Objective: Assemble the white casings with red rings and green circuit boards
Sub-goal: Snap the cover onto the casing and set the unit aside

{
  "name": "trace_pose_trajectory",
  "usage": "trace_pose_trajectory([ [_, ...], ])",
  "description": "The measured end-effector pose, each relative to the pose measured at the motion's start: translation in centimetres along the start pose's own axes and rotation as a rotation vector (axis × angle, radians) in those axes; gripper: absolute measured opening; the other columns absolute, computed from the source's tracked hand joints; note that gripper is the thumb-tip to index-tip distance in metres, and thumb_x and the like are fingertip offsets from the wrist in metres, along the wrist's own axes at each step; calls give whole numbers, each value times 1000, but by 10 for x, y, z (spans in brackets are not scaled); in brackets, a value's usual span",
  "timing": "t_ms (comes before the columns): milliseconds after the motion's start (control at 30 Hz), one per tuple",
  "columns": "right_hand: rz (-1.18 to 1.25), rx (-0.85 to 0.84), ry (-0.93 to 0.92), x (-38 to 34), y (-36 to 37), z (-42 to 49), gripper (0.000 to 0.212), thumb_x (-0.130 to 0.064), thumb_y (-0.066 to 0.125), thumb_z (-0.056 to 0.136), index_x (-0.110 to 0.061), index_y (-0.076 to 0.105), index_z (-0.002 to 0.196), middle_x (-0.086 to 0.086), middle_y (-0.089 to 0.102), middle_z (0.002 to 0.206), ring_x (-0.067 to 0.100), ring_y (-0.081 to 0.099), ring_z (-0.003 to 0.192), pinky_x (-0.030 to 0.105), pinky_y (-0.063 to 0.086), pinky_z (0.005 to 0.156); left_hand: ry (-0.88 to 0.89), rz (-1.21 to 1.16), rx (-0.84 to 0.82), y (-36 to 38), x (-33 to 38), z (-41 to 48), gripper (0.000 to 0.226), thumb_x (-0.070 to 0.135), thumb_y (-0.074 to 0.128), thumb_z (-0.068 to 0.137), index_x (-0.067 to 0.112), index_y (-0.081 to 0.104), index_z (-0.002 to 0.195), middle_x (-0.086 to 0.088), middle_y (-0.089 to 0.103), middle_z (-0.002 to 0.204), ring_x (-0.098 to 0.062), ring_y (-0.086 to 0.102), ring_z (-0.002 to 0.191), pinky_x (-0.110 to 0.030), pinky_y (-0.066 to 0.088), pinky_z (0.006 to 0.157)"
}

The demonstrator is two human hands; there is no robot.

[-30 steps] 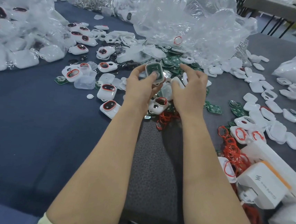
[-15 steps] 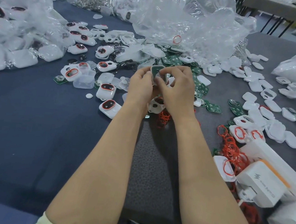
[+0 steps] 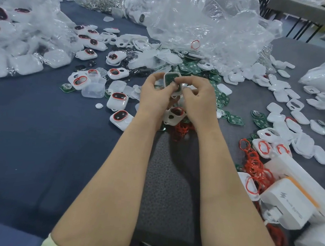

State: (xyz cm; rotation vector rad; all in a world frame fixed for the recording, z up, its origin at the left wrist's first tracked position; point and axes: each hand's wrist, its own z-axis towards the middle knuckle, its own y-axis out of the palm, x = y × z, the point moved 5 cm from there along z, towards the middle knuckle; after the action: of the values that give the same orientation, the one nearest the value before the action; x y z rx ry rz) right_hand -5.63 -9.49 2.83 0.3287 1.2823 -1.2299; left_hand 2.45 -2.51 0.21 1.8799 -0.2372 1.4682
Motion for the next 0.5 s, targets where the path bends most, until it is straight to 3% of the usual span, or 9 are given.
trace_pose_trajectory([
  [100,105,51,19,1,-3,0,23,-7,55,88,-26,62,101,-2,66,97,8,58,75,23,47,74,62,62,-24,1,1,1,24,-5,56,91,18,51,99,-7,65,88,-17,65,74,-30,58,73],
  [267,158,42,82,8,-2,4,12,-16,61,90,-14,68,100,0,69,96,14,63,92,28,50,85,142,120,-98,5,2,-1,26,-5,54,93,21,51,96,-2,68,76,-5,67,61,-24,57,69],
  [500,258,64,113,13,-4,7,7,-13,60,90,-14,66,90,1,67,84,10,58,75,26,45,71,153,119,-151,9,1,-2,29,-4,55,93,25,53,97,2,69,70,-7,67,63,-27,56,73],
])
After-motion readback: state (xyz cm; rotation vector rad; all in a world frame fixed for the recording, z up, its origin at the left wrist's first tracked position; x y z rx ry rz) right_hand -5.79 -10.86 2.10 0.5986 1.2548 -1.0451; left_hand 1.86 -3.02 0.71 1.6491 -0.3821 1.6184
